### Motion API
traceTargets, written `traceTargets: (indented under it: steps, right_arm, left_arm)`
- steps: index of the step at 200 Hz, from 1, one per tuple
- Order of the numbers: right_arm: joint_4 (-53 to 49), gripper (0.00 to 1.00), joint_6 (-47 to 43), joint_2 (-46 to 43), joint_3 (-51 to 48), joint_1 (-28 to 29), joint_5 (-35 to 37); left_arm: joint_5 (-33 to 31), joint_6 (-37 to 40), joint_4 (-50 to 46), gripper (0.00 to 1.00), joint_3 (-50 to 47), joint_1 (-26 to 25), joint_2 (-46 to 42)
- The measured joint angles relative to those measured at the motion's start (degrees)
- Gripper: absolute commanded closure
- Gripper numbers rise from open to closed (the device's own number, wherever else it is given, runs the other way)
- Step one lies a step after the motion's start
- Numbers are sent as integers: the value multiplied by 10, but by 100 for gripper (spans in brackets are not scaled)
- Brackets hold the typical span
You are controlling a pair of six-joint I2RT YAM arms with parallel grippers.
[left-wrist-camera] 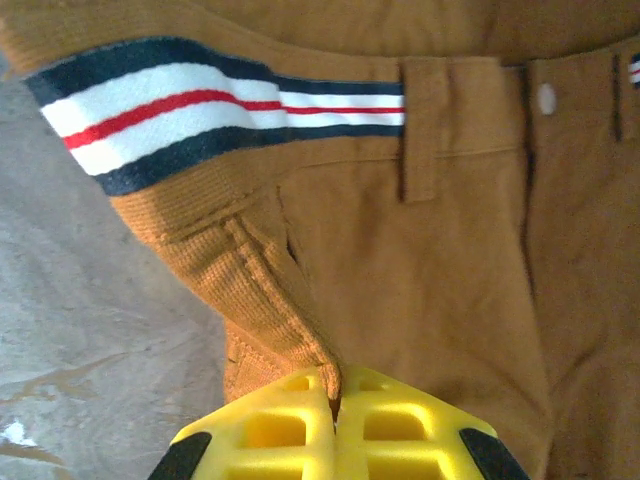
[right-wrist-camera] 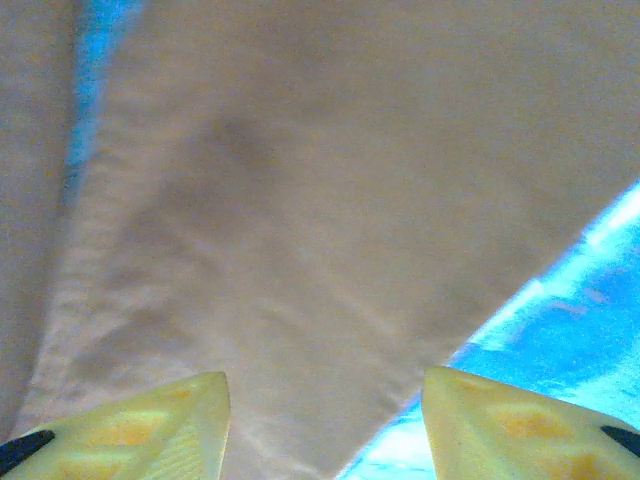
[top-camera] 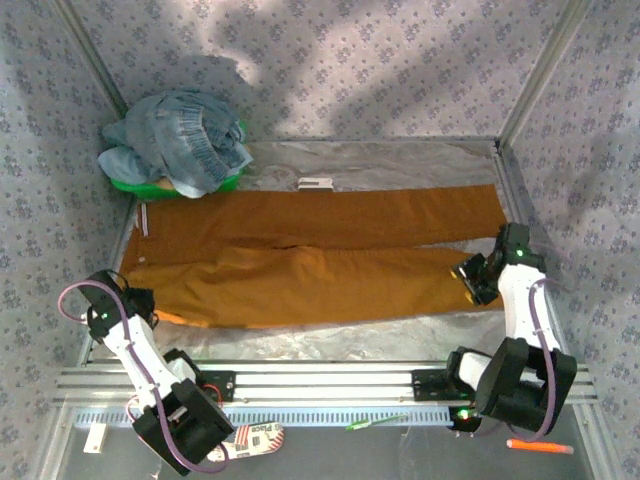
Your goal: Fold and stack the trousers
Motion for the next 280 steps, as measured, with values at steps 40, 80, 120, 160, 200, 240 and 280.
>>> traceTargets:
  steps: [40, 80, 120, 160, 200, 240, 280]
  right_arm:
    - [8, 41, 29, 0, -79, -57, 3]
    - [61, 46, 31, 86, -82, -56, -26]
    - [37, 72, 34, 130, -57, -47, -14]
    - [36, 100, 28, 131, -55, -42, -15]
    - [76, 100, 13, 93, -54, -34, -47]
    - [60, 100, 2, 0, -46, -30, -59]
    - [43, 100, -2, -79, -12, -4, -53]
  left_arm:
    - [27, 8, 16, 100, 10, 0, 17]
    - [40, 11, 25, 100, 13, 0, 30]
    - [49, 12, 27, 100, 21, 0, 31]
    - [55, 12, 25, 100, 36, 0, 31]
    - [63, 10, 19, 100, 65, 0, 31]
    - [71, 0, -7, 100, 97, -2, 16]
    - [80, -16, -25, 100, 136, -4, -10]
